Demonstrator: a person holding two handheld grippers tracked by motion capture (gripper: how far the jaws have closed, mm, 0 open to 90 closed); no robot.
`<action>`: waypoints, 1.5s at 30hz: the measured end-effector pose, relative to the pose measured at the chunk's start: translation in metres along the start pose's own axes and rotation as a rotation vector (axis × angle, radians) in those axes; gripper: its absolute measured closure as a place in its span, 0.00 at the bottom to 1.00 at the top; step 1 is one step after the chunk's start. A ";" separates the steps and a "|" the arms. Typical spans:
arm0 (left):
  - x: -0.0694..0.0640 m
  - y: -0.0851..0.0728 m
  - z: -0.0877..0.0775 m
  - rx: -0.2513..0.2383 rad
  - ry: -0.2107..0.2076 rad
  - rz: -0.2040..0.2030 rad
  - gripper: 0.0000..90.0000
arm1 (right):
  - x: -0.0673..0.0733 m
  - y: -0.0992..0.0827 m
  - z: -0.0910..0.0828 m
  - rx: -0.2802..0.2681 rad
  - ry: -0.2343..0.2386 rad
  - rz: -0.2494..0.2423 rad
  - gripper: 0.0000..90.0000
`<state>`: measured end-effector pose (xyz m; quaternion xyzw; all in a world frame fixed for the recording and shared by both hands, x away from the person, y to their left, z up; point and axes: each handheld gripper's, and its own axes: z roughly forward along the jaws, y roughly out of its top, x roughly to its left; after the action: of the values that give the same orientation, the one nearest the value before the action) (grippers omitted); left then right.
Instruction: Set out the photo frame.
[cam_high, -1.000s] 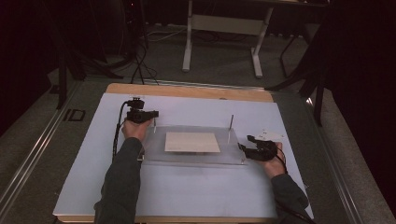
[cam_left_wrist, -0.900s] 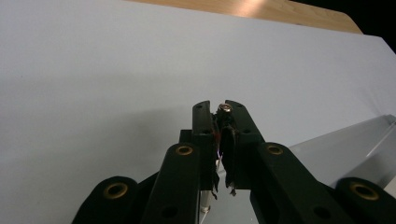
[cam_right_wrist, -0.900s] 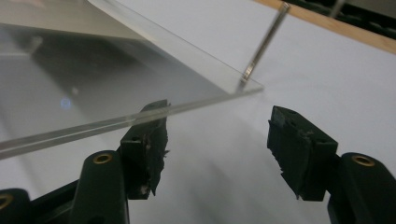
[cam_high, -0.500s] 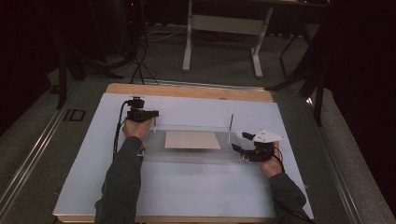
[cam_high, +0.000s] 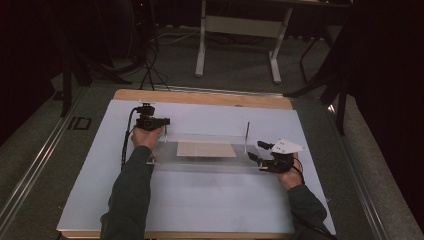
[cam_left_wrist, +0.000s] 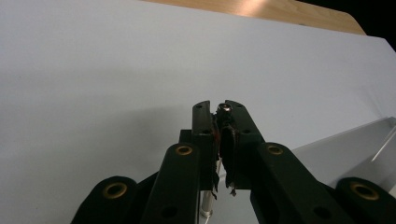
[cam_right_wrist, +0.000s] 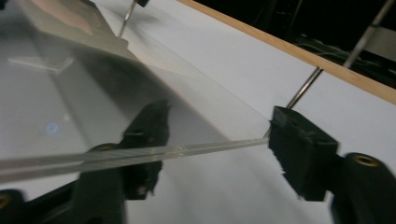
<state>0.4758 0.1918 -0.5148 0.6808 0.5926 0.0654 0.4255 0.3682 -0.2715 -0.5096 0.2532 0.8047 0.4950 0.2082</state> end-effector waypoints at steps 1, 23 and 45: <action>0.000 0.000 0.000 0.001 0.001 0.000 0.93 | 0.000 0.000 0.000 -0.002 0.005 -0.004 0.44; -0.003 0.004 0.002 0.030 0.030 0.033 0.93 | 0.002 0.006 -0.001 -0.028 0.009 -0.039 0.50; 0.001 -0.003 -0.013 -0.046 0.002 0.136 0.78 | 0.004 0.014 0.002 -0.015 0.038 -0.028 0.53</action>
<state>0.4663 0.1988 -0.5089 0.7094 0.5437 0.1085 0.4352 0.3688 -0.2622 -0.4977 0.2310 0.8083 0.5027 0.2016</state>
